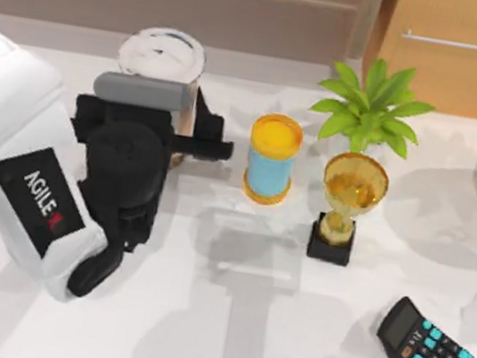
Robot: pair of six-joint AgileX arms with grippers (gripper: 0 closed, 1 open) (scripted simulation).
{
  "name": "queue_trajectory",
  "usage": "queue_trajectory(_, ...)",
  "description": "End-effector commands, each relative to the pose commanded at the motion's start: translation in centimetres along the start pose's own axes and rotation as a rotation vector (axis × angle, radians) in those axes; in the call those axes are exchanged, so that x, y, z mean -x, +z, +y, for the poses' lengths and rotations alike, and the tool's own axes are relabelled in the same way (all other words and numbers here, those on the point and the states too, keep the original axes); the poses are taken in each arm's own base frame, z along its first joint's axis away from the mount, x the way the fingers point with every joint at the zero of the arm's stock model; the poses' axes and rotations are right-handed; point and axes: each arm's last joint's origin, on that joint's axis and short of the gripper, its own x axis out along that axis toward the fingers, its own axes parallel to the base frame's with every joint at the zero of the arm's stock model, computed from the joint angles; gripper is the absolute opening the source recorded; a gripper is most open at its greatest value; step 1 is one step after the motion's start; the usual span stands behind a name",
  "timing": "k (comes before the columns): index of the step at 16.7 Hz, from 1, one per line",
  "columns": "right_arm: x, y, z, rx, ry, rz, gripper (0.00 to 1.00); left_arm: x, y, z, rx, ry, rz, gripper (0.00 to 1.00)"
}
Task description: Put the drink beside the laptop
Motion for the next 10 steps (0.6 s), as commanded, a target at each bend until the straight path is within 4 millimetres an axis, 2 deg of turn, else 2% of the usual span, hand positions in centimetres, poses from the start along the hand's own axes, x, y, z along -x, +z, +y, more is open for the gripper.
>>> queue_trajectory(7, 0.00, 0.00, 0.00, 0.000, 0.000, 0.000, 1.00, 0.00, 0.00, 0.00, 0.000, 0.000, 0.000, 0.02)
queue_trajectory(10, 0.00, 0.00, 0.00, 0.000, 0.000, 0.000, 1.00, 0.00, 0.00, 0.00, 0.000, 0.000, 0.000, 0.00)
